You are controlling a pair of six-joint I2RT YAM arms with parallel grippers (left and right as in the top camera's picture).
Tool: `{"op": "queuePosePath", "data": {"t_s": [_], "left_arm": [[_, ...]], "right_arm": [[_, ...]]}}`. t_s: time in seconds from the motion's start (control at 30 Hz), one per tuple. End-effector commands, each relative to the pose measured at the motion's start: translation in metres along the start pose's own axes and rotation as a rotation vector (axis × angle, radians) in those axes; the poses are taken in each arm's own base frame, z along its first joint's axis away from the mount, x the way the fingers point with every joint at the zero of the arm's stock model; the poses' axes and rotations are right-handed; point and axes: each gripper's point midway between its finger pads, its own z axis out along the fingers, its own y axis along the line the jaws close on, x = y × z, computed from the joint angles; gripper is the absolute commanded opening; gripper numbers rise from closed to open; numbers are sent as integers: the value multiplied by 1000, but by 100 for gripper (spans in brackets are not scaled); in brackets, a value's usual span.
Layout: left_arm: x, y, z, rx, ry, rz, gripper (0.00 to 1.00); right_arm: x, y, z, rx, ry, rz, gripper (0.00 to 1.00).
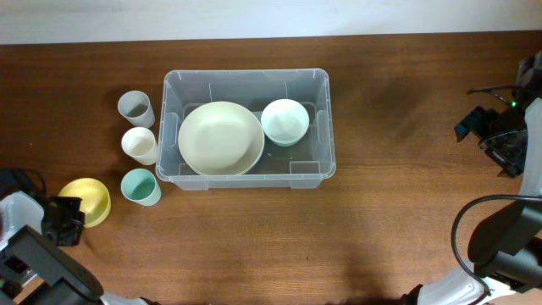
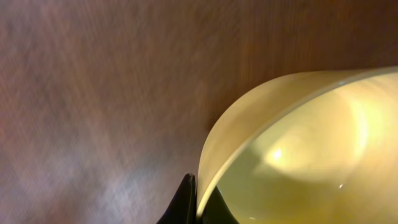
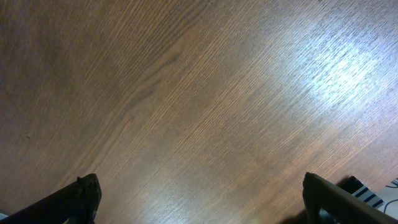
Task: Pack container
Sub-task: 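Lift the yellow bowl and carry it over the bin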
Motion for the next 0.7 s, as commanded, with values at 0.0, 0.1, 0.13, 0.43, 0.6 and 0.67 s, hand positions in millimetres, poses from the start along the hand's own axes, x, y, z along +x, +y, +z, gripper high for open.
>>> {"op": "queuePosePath", "data": {"t_s": [0.0,0.1,0.13,0.43,0.6,0.67], "left_arm": [[-19,-7,-4,20,-51,-18,1],[-49,-24,-31,81,-123,-33,1],[-60,-31,-44,108,-152,-28,1],[-69,-148,-210,611,-313,343,1],[22,-215,-290,844,-369,779,1],[86,-241,-304,904,-368,988,1]], "right_arm": [[1,0,2,5,6,3,99],[1,0,2,5,7,3,99],[1,0,2,5,6,3,99],[1,0,2,5,7,3,99],[1,-1,2,5,6,4,99],[1,0,2,5,6,3,99]]}}
